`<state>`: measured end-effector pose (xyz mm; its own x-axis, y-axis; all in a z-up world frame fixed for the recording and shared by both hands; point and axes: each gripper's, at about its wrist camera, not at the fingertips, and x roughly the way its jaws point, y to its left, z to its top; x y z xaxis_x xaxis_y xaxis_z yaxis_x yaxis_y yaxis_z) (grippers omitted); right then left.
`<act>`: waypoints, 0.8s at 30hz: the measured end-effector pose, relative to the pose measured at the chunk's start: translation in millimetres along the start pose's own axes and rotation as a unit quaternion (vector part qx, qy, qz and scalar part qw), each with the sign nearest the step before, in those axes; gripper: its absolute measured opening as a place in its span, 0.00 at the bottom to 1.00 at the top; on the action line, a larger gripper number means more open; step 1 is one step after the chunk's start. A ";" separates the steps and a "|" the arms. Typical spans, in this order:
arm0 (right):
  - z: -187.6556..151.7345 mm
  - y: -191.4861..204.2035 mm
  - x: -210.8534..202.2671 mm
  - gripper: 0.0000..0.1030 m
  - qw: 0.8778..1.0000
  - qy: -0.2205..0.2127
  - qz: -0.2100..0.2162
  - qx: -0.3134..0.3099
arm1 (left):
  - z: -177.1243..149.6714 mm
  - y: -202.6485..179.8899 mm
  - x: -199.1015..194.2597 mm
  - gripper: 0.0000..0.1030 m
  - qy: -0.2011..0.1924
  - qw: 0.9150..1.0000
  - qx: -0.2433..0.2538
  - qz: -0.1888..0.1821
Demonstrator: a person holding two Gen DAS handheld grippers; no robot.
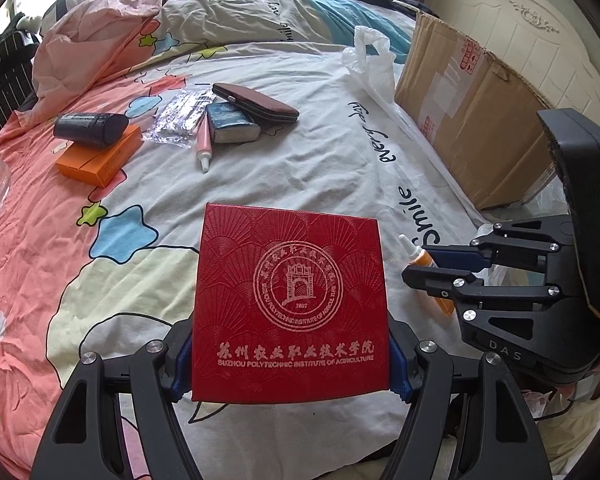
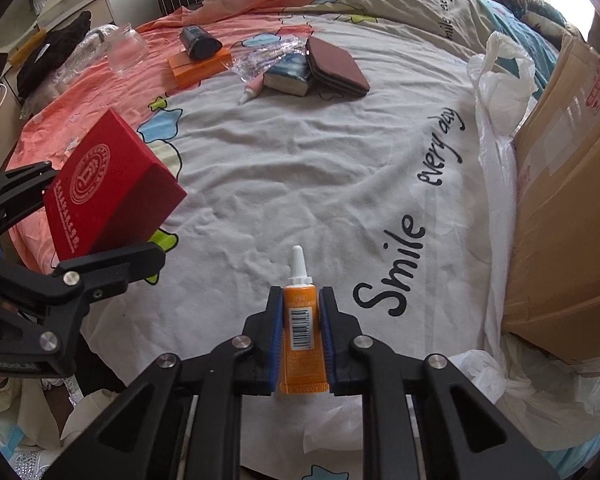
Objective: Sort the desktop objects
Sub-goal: 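Lift the orange tube with the right tool while the left tool carries the red box, then carry the red box and orange tube toward the cardboard box with both tools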
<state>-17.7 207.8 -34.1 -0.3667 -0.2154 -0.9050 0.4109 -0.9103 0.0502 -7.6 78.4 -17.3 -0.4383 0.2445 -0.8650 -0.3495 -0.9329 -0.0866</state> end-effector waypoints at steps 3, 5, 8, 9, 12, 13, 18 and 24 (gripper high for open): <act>1.2 0.7 -10.6 0.16 1.000 -0.010 -0.003 0.000 | 2.6 -4.5 -5.1 0.72 -0.005 1.000 0.006 -0.001; 1.8 -0.6 -17.9 0.16 1.000 -0.017 -0.006 0.002 | 5.0 -8.6 -8.8 0.72 -0.010 1.000 0.012 -0.002; 2.5 -2.8 -29.7 0.16 1.000 -0.028 -0.010 0.004 | 8.9 -13.2 -14.0 0.72 -0.016 1.000 0.018 -0.003; 2.7 -3.8 -34.4 0.16 0.999 -0.033 -0.013 0.005 | 10.5 -14.3 -16.1 0.72 -0.019 1.000 0.020 -0.003; 3.6 -5.0 -48.1 0.16 0.999 -0.047 -0.020 0.005 | 16.0 -18.0 -23.8 0.72 -0.026 0.999 0.023 -0.004; 4.0 -5.4 -53.2 0.16 0.998 -0.052 -0.024 0.004 | 17.4 -19.3 -26.4 0.72 -0.029 0.999 0.024 -0.005; 6.7 -11.0 -74.0 0.16 0.996 -0.074 -0.037 0.009 | 23.7 -28.6 -36.0 0.72 -0.040 0.998 0.037 -0.008; 4.5 -20.7 -68.0 0.16 0.997 -0.068 -0.042 0.020 | 22.6 -27.3 -27.5 0.72 -0.038 0.999 0.034 0.004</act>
